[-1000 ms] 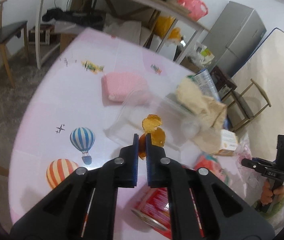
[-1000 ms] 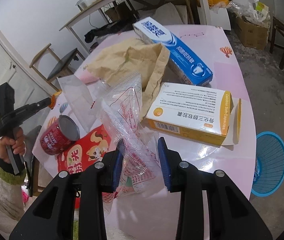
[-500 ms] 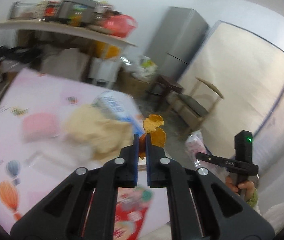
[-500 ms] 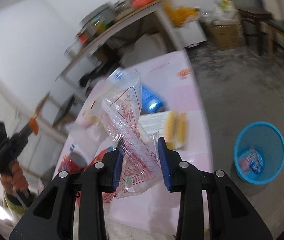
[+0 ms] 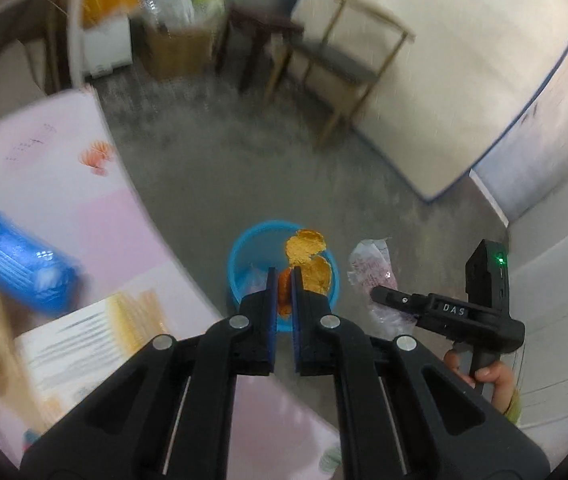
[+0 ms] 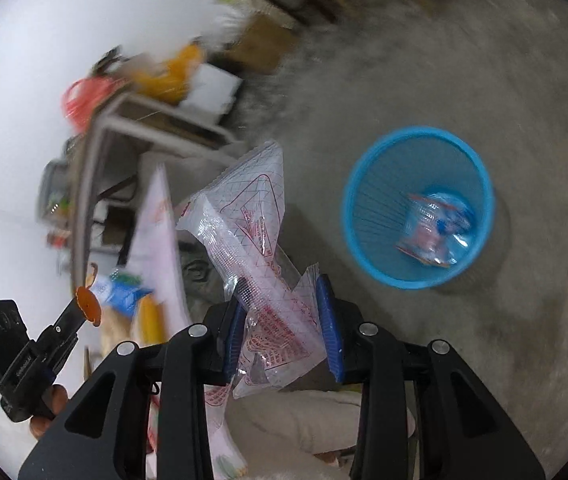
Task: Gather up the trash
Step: 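Carry the chip and bag to the wastebasket and open both tools over it, then move both tools back toward the table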
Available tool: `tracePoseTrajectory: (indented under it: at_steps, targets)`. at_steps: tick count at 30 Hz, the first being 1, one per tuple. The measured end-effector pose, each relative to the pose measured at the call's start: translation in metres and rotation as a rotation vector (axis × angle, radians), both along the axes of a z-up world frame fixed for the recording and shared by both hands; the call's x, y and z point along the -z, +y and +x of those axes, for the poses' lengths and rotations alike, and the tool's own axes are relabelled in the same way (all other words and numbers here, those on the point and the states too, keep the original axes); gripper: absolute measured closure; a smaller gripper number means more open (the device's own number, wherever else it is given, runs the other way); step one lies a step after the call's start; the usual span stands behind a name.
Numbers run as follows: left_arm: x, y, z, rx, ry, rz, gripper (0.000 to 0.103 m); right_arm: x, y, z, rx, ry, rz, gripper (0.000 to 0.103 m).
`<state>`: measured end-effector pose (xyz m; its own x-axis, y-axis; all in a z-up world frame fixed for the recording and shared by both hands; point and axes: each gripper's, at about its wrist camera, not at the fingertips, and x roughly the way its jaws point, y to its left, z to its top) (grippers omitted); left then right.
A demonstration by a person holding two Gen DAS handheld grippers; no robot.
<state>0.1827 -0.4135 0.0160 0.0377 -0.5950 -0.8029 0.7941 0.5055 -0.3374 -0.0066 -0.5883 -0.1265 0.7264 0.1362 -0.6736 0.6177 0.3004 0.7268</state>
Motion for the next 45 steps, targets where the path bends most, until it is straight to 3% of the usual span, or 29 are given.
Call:
tracePoseTrajectory:
  at_steps: [3, 7, 9, 12, 18, 23, 27, 30, 35, 40, 45]
  targets:
    - [0.026, -0.056, 0.001, 0.041, -0.013, 0.082, 0.098, 0.030, -0.024, 0.006, 0.058, 0.029, 0.034, 0.062]
    - [0.067, -0.113, 0.005, 0.060, 0.020, 0.177, 0.093, 0.085, -0.062, 0.023, 0.107, 0.043, 0.105, 0.048]
    - [0.087, -0.125, 0.012, 0.037, 0.088, 0.201, 0.083, 0.115, -0.073, 0.028, 0.117, 0.064, 0.164, 0.046]
    - [0.098, -0.127, 0.022, -0.008, 0.148, 0.197, 0.079, 0.144, -0.077, 0.030, 0.120, 0.118, 0.211, 0.045]
    - [0.084, -0.103, 0.022, -0.017, 0.140, 0.170, 0.072, 0.149, -0.074, 0.017, 0.141, 0.119, 0.187, 0.040]
    - [0.035, -0.066, 0.019, -0.036, 0.096, 0.113, 0.067, 0.132, -0.074, 0.005, 0.158, 0.090, 0.148, 0.038]
    - [-0.018, -0.006, 0.010, -0.049, 0.065, 0.017, 0.057, 0.096, -0.060, -0.003, 0.132, 0.026, 0.087, 0.038]
    - [-0.060, 0.063, 0.002, -0.091, 0.026, -0.081, 0.052, 0.059, -0.041, -0.005, 0.074, -0.031, 0.029, 0.038]
    - [-0.108, 0.214, -0.019, -0.272, -0.127, -0.192, 0.045, 0.007, 0.001, 0.002, -0.076, -0.080, -0.050, 0.038]
    - [-0.098, 0.348, -0.051, -0.547, -0.233, -0.220, 0.046, -0.035, 0.053, 0.021, -0.254, -0.183, -0.028, 0.038]
    - [-0.054, 0.412, -0.096, -0.660, -0.208, -0.240, 0.047, -0.060, 0.138, 0.058, -0.520, -0.295, 0.111, 0.038]
